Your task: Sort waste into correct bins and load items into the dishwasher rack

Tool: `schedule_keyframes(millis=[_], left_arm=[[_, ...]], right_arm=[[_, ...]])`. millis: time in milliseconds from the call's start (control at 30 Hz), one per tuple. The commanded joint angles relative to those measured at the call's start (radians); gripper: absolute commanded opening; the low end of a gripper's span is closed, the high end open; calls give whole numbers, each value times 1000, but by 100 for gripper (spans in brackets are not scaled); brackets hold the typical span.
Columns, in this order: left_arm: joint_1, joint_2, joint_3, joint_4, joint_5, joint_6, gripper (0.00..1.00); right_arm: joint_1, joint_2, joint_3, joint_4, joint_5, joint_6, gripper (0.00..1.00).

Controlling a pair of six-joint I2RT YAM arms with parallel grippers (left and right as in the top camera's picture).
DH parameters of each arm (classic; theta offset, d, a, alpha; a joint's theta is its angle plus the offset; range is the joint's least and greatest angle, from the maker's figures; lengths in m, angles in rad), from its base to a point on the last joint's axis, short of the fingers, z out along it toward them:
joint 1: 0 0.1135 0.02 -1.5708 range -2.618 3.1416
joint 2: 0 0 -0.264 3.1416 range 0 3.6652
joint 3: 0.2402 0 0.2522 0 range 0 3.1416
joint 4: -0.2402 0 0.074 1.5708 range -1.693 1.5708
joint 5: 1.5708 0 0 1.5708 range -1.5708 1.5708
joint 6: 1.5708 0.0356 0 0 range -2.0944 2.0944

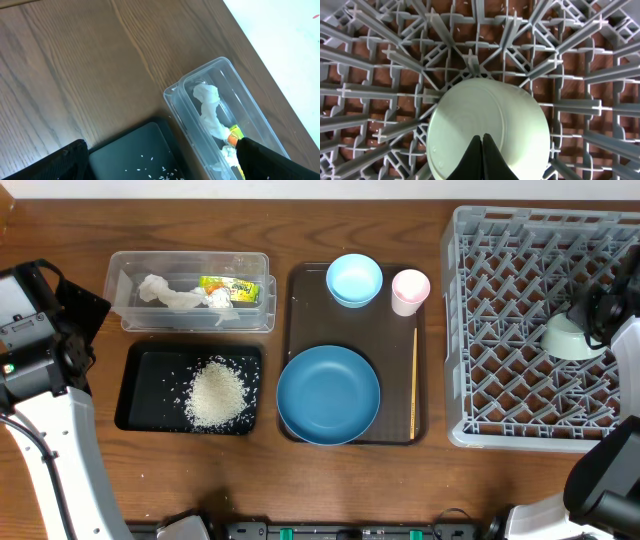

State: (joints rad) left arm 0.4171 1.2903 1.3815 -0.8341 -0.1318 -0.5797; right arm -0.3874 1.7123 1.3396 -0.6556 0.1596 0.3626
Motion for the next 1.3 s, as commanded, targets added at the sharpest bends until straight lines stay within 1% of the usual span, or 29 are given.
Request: schedule_keyframes(millis=[0, 500, 1000, 1267], left_arm=[[5, 4, 10, -3, -11, -5, 96], [4, 4, 10, -3, -11, -5, 96], [5, 4, 10, -3, -11, -5, 96], [4, 4, 10, -3, -11, -5, 96]], right_arm=[[5, 9, -1, 10, 12, -4, 1], [5, 9, -8, -36, -13, -9, 1], [5, 20, -37, -33, -13, -8, 1], [3, -9, -34, -52, 72, -8, 1]])
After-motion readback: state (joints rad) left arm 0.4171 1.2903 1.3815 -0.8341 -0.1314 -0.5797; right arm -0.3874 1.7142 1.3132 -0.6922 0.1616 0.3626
